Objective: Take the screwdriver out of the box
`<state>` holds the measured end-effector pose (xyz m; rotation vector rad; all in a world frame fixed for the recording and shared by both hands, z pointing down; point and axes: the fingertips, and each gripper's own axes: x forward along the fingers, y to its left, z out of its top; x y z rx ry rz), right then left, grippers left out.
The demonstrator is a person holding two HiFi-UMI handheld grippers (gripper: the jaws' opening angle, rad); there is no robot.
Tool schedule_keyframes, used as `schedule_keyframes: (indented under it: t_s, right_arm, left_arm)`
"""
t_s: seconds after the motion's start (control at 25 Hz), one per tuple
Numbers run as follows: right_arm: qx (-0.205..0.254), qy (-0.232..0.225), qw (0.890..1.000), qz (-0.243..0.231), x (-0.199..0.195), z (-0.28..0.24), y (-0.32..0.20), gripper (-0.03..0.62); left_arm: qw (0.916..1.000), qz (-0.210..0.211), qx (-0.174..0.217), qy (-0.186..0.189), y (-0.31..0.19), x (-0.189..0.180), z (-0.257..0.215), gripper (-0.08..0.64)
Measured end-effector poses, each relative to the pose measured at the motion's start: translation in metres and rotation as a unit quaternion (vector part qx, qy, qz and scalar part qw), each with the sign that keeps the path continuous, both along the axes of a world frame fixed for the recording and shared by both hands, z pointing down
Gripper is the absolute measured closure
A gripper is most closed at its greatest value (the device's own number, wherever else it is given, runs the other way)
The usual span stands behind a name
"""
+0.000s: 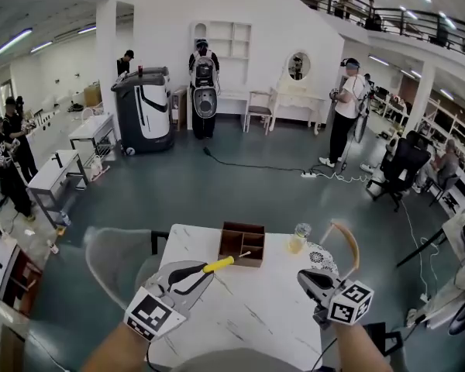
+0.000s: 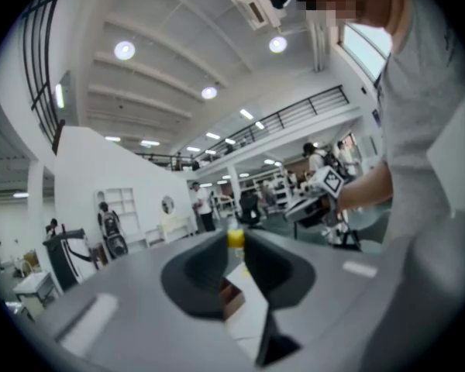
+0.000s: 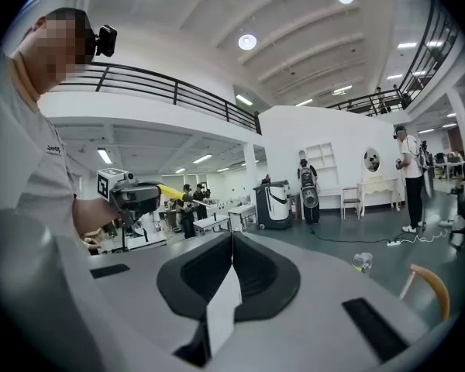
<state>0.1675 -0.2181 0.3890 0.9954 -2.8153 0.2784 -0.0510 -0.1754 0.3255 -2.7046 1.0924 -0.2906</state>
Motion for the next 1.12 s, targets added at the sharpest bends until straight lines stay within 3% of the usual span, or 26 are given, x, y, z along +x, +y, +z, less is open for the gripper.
schedule_keyframes:
  t_s: [0.4, 0.72, 0.92, 1.12]
  right_arm:
    - [0.013, -0.035, 0.998, -0.052, 0.052, -0.002, 0.037, 0.583]
    - [0.02, -0.05, 0.996, -0.068, 0.054, -0.001, 0.046, 0.583]
    - [0.024, -0.045, 0.998, -0.048, 0.051, -0.006, 0.052, 0.583]
    - [0.027, -0.04, 0.999, -0.02, 0.025, -0.009, 0.053, 0.583]
  left_arm:
    - [0.9989, -0.033, -0.005, -0.032, 0.053, 0.071, -0.006, 0.489]
    - [0.9981, -0.045, 0.0, -0.041, 0.061, 0.077, -0.008, 0.489]
    - [0.9991, -0.012, 0.01, -0.04, 0.056, 0.076, -0.015, 0.489]
    - [0.9988, 0.015, 0.025, -0.039, 0.054, 0.046, -0.019, 0.489]
